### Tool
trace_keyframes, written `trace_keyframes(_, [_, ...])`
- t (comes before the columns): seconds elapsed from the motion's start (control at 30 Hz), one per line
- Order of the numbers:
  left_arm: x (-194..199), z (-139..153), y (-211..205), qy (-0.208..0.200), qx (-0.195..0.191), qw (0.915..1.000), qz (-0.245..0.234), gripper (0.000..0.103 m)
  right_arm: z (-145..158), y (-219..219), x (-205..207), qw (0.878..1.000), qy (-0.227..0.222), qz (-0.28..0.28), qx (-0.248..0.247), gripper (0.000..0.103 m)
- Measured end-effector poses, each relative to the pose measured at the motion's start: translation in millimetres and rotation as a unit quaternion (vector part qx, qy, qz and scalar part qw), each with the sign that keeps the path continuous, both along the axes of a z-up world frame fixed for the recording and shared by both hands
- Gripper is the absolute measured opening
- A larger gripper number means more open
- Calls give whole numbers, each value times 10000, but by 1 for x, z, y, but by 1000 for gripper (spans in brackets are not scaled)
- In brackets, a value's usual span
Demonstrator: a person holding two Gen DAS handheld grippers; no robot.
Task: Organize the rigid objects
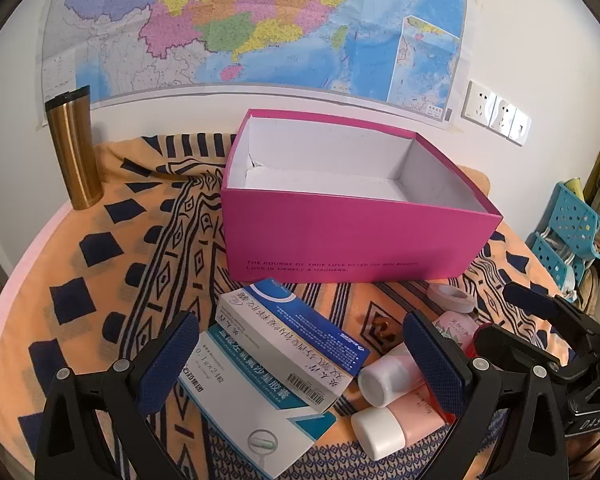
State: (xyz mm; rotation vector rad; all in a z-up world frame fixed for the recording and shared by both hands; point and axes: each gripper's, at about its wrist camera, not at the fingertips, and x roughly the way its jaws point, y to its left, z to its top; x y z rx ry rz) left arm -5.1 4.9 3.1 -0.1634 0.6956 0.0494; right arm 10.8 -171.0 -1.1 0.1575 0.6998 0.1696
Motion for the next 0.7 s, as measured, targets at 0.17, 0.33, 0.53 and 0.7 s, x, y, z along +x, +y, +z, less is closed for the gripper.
trace_keyframes(0.17, [1, -2, 1, 20, -13, 10000, -9, 103, -1, 0, 0, 10000, 6, 36, 22, 103])
trace_keyframes(0.33, [1, -3, 1, 24, -10, 10000, -22, 103, -4, 2, 2, 9999, 69, 82, 13, 103])
trace_keyframes(0.53, [2, -3, 9, -13, -33, 10000, 40, 103, -6, 3, 4, 9998, 116, 135, 48, 103])
trace_keyframes(0.7, [5, 0, 28, -69, 31, 9999, 85, 103, -11, 11, 8, 9992, 225, 312, 89, 99])
